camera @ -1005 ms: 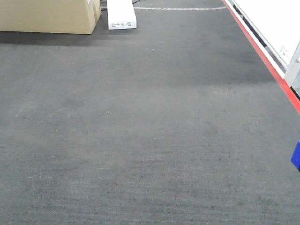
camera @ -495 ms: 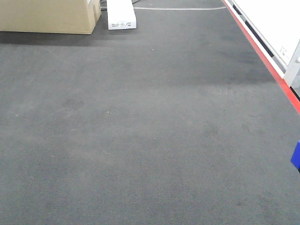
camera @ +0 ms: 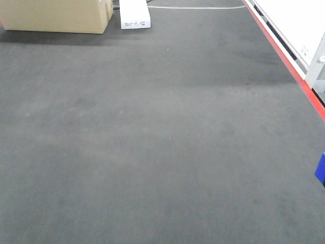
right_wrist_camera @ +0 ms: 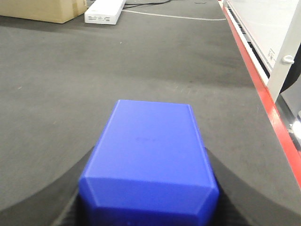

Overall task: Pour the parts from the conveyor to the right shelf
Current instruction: 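Drive away from the conveyor holding the block in the right gripper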

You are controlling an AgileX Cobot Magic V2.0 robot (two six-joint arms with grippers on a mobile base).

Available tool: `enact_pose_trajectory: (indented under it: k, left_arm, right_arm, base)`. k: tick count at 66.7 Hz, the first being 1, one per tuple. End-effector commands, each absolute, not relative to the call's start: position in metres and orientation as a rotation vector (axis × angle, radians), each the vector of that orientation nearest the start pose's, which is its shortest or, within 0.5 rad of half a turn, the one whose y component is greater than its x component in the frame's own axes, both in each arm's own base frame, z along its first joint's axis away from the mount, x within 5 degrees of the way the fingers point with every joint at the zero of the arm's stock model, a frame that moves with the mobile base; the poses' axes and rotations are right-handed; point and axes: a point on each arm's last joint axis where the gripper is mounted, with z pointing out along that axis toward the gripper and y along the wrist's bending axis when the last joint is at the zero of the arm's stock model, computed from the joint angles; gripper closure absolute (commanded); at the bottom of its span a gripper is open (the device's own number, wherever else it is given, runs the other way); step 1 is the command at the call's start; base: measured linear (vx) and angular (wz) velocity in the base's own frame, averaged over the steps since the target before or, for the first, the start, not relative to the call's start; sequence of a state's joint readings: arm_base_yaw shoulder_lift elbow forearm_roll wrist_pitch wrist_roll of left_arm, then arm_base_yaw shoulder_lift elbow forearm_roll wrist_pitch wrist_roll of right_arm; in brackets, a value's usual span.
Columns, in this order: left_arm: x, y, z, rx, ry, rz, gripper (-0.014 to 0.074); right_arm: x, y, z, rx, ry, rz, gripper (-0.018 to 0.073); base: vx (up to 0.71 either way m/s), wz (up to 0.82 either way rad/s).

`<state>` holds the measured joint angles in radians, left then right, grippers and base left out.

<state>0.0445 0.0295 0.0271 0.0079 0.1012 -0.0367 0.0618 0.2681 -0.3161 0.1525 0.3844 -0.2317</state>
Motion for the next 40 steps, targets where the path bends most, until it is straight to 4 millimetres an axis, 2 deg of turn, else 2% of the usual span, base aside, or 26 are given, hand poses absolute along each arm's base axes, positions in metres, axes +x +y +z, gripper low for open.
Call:
enact_pose_trajectory:
  k: [1,20,40]
  left_arm:
    - [0.0606,0.0024,0.2059,-0.066,1.559,-0.005,0.0602]
    - [0.0606,0.0024,0.2059,-0.066,1.559,-0.005,0.0602]
    - [0.0606,0.0024,0.2059,-0.066,1.559,-0.005,0.0602]
  right_arm:
    - [0.0726,0.0083,0.2845,-0.161,1.711,0.014,0.0564]
    - [0.0726,0.0083,0.2846,-0.161,1.710,0.014,0.0564]
    - [0.0726,0.0083,0.2846,-0.161,1.710,0.014,0.0564]
  base:
    - [-0.21,0.06]
    - [-0.29,-0.06]
    - [-0.39,-0.40]
